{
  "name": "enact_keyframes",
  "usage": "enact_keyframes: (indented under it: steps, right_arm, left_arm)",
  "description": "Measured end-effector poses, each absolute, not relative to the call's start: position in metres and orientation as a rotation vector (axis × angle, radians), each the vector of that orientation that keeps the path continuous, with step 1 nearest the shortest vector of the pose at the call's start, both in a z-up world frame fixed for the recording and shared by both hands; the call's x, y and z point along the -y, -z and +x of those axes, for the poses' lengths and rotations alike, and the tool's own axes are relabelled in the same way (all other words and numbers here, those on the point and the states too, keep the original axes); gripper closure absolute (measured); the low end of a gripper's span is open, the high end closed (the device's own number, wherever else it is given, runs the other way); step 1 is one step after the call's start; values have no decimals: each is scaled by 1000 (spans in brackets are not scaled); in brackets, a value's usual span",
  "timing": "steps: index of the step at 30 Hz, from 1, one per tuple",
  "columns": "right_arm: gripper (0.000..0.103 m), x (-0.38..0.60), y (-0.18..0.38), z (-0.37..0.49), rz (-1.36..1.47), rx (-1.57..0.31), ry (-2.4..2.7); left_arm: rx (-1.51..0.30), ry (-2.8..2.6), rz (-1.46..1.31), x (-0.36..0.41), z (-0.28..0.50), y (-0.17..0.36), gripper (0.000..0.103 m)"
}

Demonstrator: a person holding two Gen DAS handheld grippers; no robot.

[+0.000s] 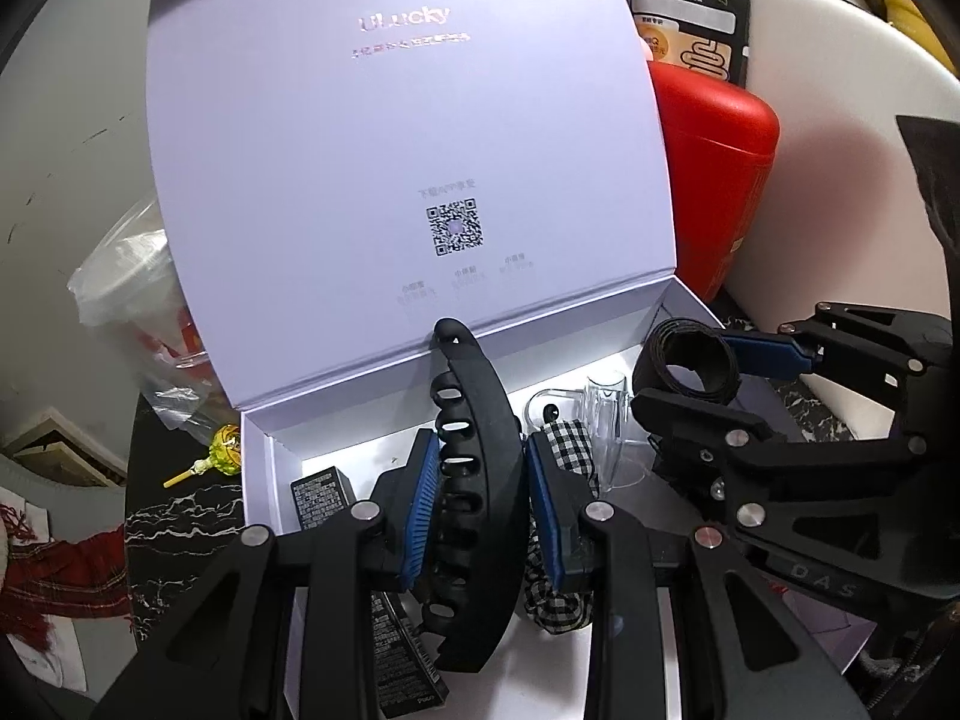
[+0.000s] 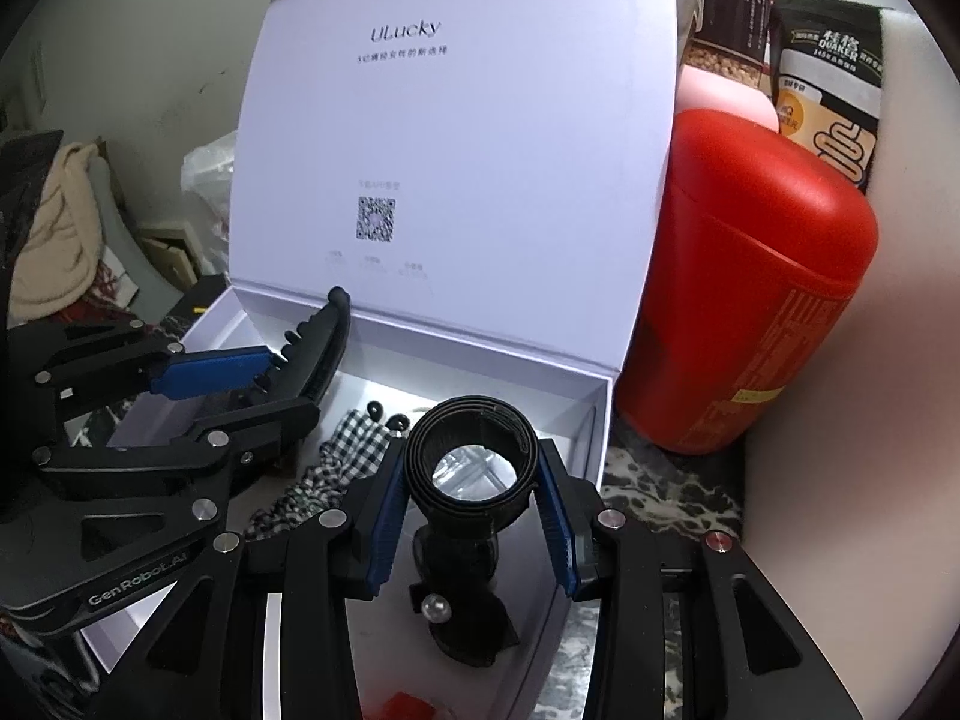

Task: Organize rigid objects
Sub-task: 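Carry the hair claw and strap with both tools over the gift box, then lower the hair claw and strap into the box and open both tools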

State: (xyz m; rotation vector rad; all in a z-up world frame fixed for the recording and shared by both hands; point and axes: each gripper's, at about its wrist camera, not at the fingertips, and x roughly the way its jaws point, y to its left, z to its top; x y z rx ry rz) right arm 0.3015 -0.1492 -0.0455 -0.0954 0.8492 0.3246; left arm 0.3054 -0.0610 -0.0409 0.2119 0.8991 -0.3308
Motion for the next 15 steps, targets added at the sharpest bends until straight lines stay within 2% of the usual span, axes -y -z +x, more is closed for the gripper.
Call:
enact_keyframes:
  steps: [15]
  right_arm:
    - [62,138,56,306,-101,-882,-331]
  left_arm:
    - [-960,351,212,62,311,53,74]
